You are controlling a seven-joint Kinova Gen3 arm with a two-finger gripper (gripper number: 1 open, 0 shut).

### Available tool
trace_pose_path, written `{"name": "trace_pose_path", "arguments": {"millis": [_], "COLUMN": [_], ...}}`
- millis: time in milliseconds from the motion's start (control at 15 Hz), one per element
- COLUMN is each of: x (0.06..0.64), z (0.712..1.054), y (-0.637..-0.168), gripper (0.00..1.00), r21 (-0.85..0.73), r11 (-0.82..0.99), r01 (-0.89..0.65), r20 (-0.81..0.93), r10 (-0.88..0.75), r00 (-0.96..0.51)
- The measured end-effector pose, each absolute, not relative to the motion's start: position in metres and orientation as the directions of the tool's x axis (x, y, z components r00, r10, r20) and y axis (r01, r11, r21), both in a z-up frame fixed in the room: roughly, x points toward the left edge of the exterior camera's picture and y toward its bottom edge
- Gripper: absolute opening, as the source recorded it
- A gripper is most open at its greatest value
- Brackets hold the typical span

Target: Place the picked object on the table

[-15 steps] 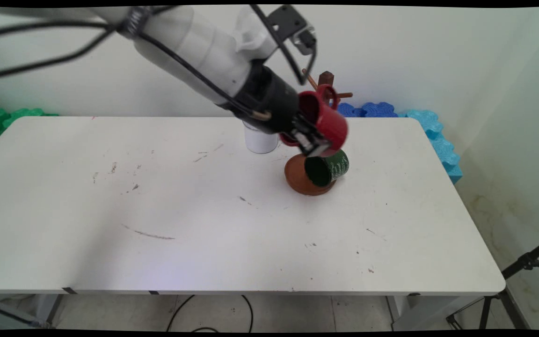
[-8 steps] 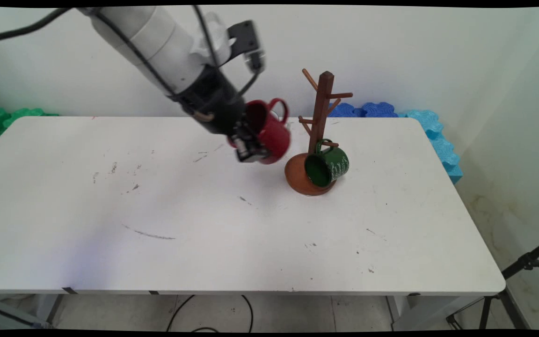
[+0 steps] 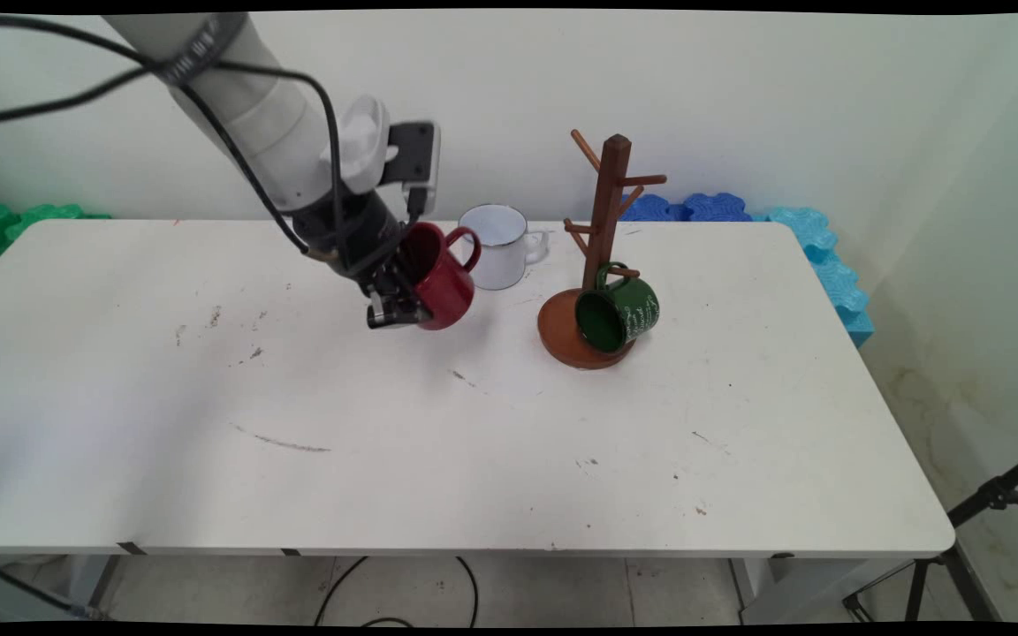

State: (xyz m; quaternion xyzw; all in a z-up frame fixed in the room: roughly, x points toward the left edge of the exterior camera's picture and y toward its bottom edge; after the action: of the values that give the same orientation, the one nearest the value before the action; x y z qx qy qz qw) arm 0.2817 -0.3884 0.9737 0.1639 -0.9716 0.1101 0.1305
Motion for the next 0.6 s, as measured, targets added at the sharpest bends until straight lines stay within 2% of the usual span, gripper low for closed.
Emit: {"name": "trace_pose_path", "arguments": {"millis": [600], "x": [0.285], "z": [0.904], "y": [-0.427], "gripper": [0.0], "r21": [-0.152], "r11": [0.96], "r01": [-0.234], "r20": [0.18], "r10": [-0.205], "r00": [-0.962]}}
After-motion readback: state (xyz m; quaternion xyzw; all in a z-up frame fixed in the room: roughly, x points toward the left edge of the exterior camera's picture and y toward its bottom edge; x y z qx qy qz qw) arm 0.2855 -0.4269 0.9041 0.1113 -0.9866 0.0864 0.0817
